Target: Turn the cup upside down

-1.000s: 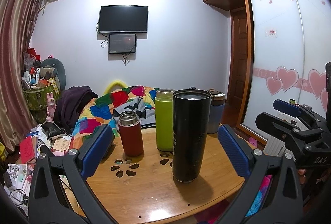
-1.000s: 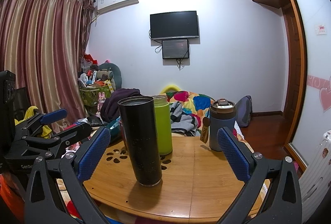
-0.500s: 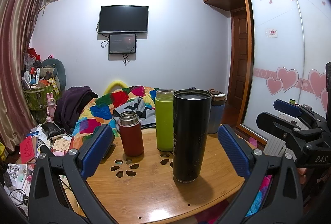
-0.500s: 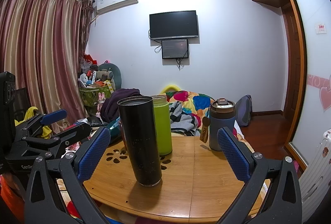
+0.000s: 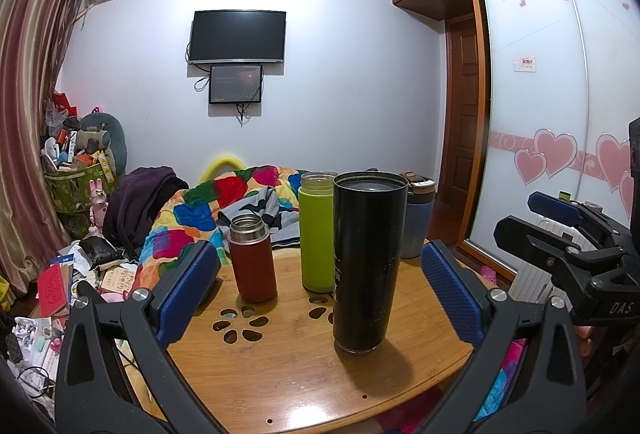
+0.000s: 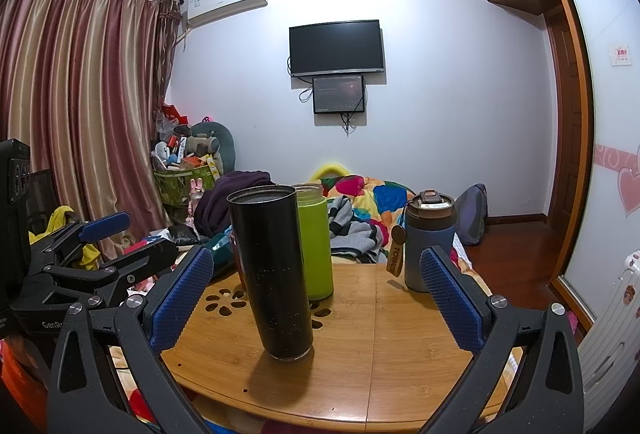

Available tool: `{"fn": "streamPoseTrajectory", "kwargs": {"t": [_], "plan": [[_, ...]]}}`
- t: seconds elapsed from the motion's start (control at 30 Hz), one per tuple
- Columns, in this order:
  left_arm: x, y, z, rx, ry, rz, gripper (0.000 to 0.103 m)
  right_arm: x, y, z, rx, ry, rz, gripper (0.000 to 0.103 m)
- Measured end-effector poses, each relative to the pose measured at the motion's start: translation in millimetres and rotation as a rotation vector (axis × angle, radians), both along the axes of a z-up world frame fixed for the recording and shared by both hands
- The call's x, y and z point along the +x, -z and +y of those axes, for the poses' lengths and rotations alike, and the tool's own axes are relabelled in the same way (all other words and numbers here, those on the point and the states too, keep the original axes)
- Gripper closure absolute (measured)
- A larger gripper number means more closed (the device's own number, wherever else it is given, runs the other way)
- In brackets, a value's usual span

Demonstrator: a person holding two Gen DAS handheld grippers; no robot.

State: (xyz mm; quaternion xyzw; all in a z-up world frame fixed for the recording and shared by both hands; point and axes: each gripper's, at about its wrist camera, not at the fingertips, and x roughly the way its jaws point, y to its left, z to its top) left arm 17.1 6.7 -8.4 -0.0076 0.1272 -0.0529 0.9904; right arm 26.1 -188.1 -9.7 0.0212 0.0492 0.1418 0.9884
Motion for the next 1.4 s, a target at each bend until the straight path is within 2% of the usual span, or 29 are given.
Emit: {"fn": "streamPoseTrajectory", "kwargs": {"t": [1.1,1.4], "plan": [[2.4,4.1,-0.5,-0.021,0.018,0.019,0.0,0.3,0.1,0.0,0.003,0.0,0.003,0.0],[2.8,3.4,-2.9,-0.002,0.005,0.022,0.0,1.1,4.5,2.5,0.011,0.0,0.012,0.0]]}}
